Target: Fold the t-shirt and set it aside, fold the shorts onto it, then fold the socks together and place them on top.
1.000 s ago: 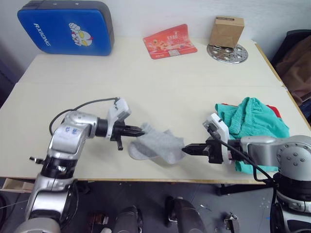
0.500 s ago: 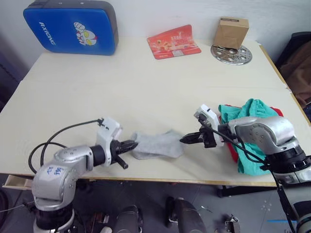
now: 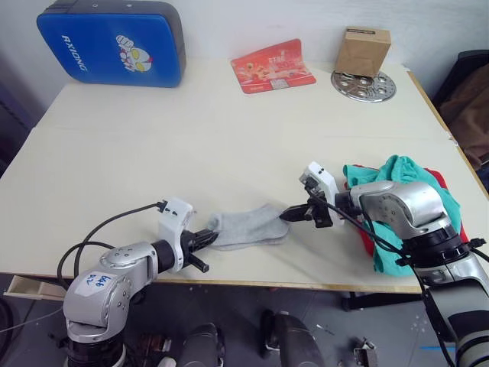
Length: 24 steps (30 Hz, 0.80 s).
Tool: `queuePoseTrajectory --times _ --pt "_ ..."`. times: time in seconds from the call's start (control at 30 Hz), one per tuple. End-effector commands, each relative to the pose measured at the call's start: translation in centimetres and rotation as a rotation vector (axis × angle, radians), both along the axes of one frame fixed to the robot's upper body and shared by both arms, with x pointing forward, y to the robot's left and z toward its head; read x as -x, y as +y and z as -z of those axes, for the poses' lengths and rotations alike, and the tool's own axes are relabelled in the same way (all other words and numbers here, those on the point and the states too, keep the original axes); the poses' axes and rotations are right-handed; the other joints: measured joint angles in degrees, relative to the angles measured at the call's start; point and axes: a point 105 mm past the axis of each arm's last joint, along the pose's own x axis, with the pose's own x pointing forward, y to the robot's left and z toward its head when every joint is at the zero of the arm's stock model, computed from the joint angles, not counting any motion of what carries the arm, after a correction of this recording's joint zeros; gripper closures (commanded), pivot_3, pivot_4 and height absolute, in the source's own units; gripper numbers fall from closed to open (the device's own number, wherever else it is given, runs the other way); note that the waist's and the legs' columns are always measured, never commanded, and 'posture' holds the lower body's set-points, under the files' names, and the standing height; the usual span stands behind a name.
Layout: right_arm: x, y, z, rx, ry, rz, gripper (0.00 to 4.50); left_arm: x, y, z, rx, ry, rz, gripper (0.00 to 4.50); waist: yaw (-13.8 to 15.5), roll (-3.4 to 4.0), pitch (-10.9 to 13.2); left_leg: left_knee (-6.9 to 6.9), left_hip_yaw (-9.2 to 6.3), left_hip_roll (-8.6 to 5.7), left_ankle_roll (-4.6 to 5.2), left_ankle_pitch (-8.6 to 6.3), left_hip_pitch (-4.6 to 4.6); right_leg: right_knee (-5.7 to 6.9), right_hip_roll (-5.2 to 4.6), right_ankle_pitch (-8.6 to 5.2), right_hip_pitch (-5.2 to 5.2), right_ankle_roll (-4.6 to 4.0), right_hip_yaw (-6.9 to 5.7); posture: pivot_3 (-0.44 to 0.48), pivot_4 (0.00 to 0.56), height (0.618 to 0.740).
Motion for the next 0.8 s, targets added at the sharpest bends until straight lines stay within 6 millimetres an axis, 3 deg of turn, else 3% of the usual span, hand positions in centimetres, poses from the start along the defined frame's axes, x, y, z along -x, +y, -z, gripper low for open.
queuePoseTrajectory --times 0.03,0.27,0.33,0.47,0.5,0.6,0.73,0.8 --pt "0.5 -0.2 -1.8 -0.038 -0.065 -0.006 3.85 0.6 -0.1 -0.4 0.047 0.015 0.051 3.21 0.04 0.00 0.00 0.00 -0.01 0.00 0.00 0.00 0.00 0.00 0.00 0.00 0.00 0.00 0.00 0.000 0.150 0.740" --pt "2.3 -0.5 -5.4 -0.134 -0.207 0.011 1.52 2.0 1.6 -3.9 0.060 -0.015 0.248 0.99 -0.07 0.01 0.01 -0.03 -0.03 0.03 -0.07 -0.01 0.00 0.01 0.02 -0.03 -0.04 -0.05 -0.04 0.000 0.150 0.740" --pt "2.9 -0.2 -5.8 -0.150 -0.247 0.015 1.50 2.2 2.1 -4.9 0.078 -0.024 0.297 0.42 -0.15 0.02 0.01 -0.03 -0.03 0.03 -0.08 -0.01 0.00 -0.01 0.02 -0.03 -0.03 -0.06 -0.03 0.000 0.150 0.740" --pt "3.8 1.3 -5.3 -0.151 -0.311 0.020 1.50 1.0 3.0 -7.6 0.112 -0.090 0.352 0.42 -0.12 0.02 0.01 -0.03 -0.04 0.03 -0.12 0.00 0.02 -0.22 0.03 -0.05 -0.02 -0.08 -0.04 0.000 0.150 0.740" --pt "3.9 1.5 -5.1 -0.154 -0.323 0.031 1.93 0.5 3.1 -8.1 0.123 -0.107 0.354 0.39 -0.13 0.02 0.01 -0.02 -0.04 0.03 -0.13 0.00 0.02 -0.21 0.03 -0.05 -0.02 -0.08 -0.04 0.000 0.150 0.740" --pt "3.7 2.1 -4.3 -0.146 -0.354 0.061 2.80 -1.0 2.6 -8.7 0.101 -0.148 0.380 0.98 -0.03 0.02 0.01 -0.02 -0.02 0.00 -0.13 0.00 0.01 -0.19 0.03 -0.04 -0.01 -0.07 -0.04 0.000 0.150 0.740" --pt "3.6 3.3 -3.2 -0.117 -0.413 0.064 4.29 -2.8 0.8 -6.4 -0.025 -0.151 0.460 2.32 -0.10 0.02 0.01 -0.06 0.03 -0.03 -0.13 0.00 0.01 -0.02 0.04 -0.04 -0.02 -0.06 -0.04 0.000 0.150 0.740" --pt "3.3 3.8 -2.3 -0.086 -0.436 0.060 4.50 -3.1 -0.5 -5.1 -0.070 -0.144 0.520 3.02 -0.11 0.02 0.01 -0.07 0.04 -0.03 -0.13 0.00 0.01 -0.03 0.06 -0.04 -0.03 -0.06 -0.04 0.000 0.150 0.740"
